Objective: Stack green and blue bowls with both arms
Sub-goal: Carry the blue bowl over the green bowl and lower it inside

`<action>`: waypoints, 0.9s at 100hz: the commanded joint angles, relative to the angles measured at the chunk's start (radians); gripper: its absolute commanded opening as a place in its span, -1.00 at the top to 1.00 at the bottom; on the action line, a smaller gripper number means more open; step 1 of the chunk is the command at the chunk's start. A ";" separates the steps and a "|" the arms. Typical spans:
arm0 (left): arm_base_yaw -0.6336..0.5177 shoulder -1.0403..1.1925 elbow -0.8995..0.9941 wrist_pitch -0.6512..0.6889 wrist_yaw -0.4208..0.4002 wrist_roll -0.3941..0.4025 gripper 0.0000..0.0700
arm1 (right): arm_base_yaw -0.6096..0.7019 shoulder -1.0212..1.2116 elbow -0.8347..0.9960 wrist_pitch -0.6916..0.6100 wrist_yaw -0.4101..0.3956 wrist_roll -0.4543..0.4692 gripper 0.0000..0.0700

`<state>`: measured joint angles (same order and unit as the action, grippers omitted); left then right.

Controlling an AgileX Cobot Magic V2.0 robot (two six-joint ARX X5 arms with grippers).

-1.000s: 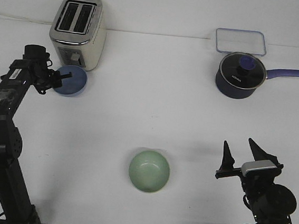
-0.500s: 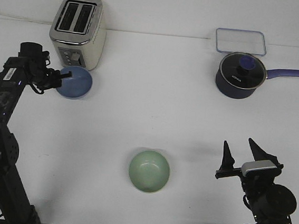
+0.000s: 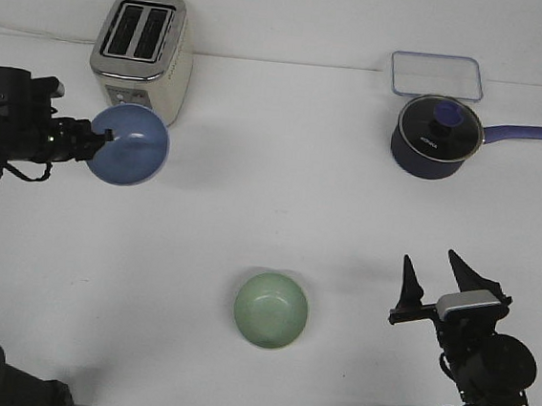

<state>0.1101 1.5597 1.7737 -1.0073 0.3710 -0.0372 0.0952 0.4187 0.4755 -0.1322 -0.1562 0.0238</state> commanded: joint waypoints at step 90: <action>-0.789 -0.070 -0.411 0.256 -0.007 -0.116 0.97 | 0.017 -0.001 0.008 0.016 -0.002 0.013 -0.43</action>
<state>-0.6594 1.4780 1.3758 -0.7883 0.3649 -0.1234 0.1104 0.4187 0.4755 -0.1238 -0.1566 0.0273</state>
